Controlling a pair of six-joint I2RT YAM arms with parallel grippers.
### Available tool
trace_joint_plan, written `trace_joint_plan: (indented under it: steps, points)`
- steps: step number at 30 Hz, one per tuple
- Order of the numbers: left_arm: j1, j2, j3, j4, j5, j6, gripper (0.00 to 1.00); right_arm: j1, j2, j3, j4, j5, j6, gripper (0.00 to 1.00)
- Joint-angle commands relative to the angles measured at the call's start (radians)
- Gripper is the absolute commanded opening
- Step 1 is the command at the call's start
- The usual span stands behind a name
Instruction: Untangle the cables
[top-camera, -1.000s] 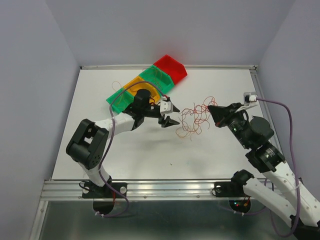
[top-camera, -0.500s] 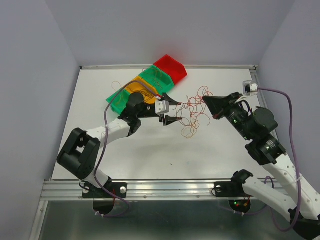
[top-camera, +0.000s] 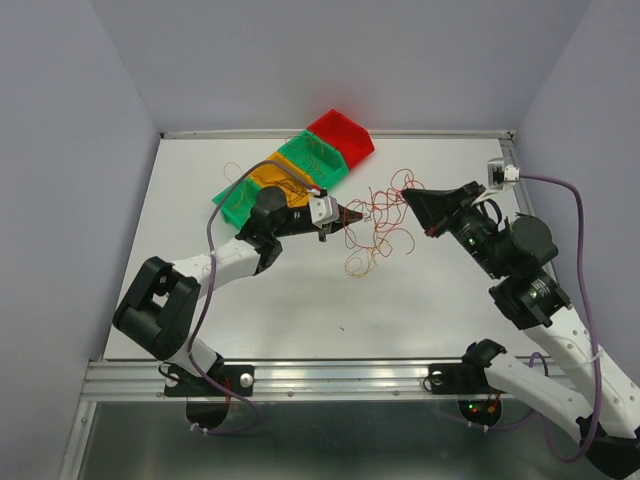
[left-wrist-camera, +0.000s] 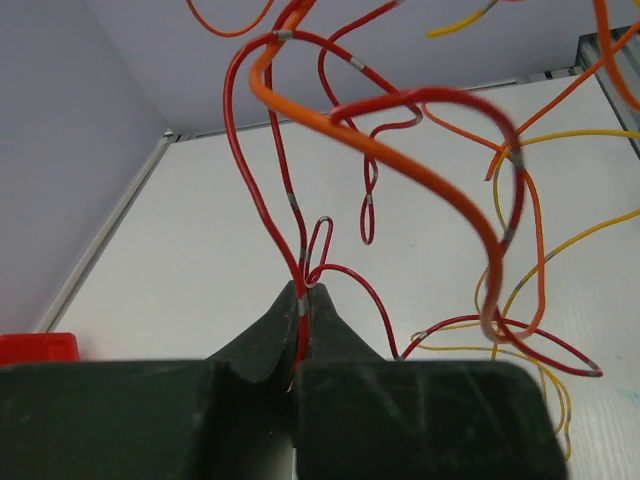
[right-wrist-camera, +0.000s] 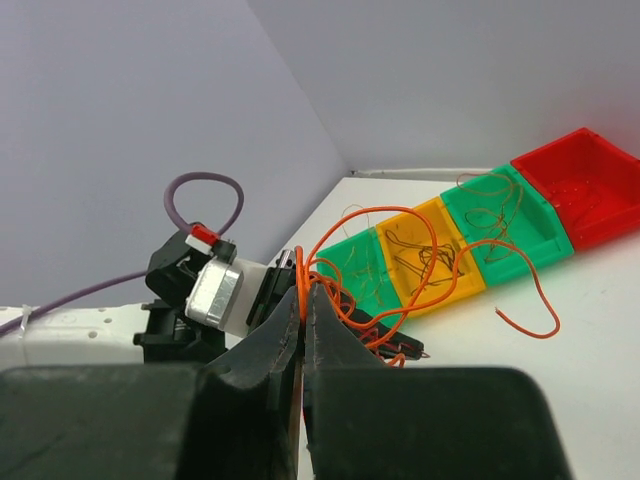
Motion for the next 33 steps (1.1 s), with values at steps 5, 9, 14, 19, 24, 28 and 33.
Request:
trace_joint_plan:
  steps: [5, 9, 14, 19, 24, 28, 33]
  points:
    - [0.01, 0.016, 0.011, 0.02, -0.145, 0.009, 0.0, 0.01, -0.146, 0.022, 0.097, 0.135, 0.001, 0.0]
    - [0.113, 0.057, 0.047, 0.026, -0.165, -0.108, 0.0, 0.009, -0.269, 0.013, 0.092, 0.22, -0.015, 0.01]
    - [0.217, 0.117, 0.093, 0.058, -0.104, -0.221, 0.0, 0.01, -0.413, -0.034, 0.087, 0.295, -0.021, 0.0]
    - [0.21, 0.109, 0.082, 0.057, -0.098, -0.195, 0.0, 0.01, -0.479, -0.062, 0.084, 0.333, -0.033, 0.01]
    - [0.208, 0.062, 0.073, 0.019, -0.124, -0.148, 0.0, 0.01, -0.429, -0.062, 0.074, 0.324, -0.035, 0.01]
    - [0.21, 0.019, 0.099, -0.063, -0.099, -0.091, 0.0, 0.009, -0.387, -0.093, 0.072, 0.297, -0.023, 0.01]
    - [0.208, 0.043, 0.205, -0.247, -0.111, -0.019, 0.0, 0.01, -0.378, -0.186, 0.074, 0.361, -0.004, 0.0]
